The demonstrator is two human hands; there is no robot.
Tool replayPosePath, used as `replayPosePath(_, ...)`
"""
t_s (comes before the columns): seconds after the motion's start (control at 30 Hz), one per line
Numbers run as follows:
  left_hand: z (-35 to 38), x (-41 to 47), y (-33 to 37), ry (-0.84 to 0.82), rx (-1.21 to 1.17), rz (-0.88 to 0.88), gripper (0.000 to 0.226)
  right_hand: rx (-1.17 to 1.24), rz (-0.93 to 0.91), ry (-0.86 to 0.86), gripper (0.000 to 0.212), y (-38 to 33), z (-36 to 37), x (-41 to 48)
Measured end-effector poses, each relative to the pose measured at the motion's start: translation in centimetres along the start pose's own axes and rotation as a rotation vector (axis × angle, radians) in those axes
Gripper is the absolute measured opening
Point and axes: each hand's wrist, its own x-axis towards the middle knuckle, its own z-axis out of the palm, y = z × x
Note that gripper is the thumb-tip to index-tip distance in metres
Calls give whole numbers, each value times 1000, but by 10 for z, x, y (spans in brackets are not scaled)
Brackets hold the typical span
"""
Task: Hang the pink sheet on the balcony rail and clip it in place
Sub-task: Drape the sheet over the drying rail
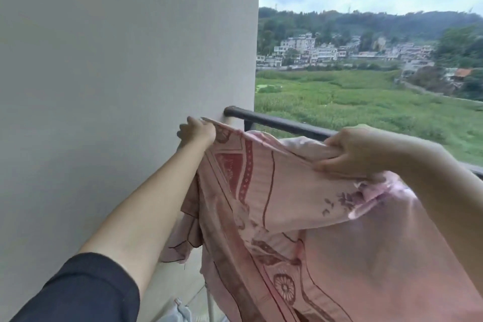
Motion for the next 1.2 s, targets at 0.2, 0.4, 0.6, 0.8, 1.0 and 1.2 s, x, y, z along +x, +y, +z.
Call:
replayPosePath(0.2,22,-26,-40,-197,-252,58,89,97,-110,232,56,12,25,-20)
replayPosePath(0.4,20,-25,-15,-42,280,305,66,206,75,385,116,29,46,-52)
replayPosePath(0.6,21,-50,-1,207,507,534,30,67,158,295,78,57,67,-77)
replayPosePath(0.8,-17,-75,11,262,259,529,29,-60,62,402,58,69,76,-98)
replayPosePath(1.0,-96,-121,49,564,-108,614,29,-4,91,674,44,67,87,-106)
replayPosePath(1.2,-196,-130,72,1048,-354,584,45,143,169,871,24,61,91,-106)
